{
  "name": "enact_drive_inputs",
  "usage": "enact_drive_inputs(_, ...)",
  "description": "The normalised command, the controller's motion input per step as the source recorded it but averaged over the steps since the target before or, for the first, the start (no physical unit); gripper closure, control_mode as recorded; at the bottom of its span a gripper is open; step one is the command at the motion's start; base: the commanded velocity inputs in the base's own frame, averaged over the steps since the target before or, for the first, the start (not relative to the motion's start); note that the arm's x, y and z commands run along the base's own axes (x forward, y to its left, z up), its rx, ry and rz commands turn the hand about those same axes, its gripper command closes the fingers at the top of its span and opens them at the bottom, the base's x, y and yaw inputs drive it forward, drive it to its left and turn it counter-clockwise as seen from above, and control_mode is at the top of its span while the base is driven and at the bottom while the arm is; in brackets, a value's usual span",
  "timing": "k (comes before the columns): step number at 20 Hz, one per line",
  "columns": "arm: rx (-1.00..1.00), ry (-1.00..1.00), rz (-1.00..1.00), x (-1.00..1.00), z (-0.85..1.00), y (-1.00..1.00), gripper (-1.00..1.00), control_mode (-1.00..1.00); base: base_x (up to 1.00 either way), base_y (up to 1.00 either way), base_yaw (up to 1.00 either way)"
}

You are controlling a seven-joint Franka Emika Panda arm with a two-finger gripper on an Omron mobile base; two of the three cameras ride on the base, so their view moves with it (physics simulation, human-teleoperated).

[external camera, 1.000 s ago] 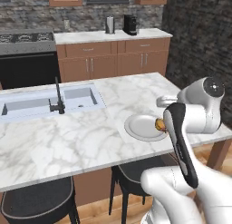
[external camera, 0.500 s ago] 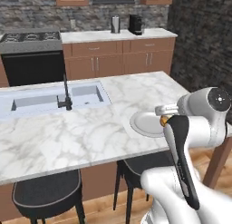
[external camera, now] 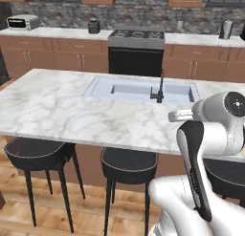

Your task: Take the cheese, chicken drumstick, and cucumber from the fridge and place them on the plate on the dining counter to create an appetizer plate.

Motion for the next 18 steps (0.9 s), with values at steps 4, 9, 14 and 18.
enact_drive_inputs(4,0.0,0.0,0.0,0.0,0.0,0.0,-1.0,1.0,0.0,0.0,1.0)
enact_drive_inputs(9,0.0,0.0,0.0,0.0,0.0,0.0,-1.0,1.0,0.09,0.07,0.98)
enact_drive_inputs(14,0.0,0.0,0.0,0.0,0.0,0.0,-1.0,1.0,0.3,0.15,0.91)
enact_drive_inputs(18,0.0,0.0,0.0,0.0,0.0,0.0,-1.0,1.0,0.61,0.32,0.77)
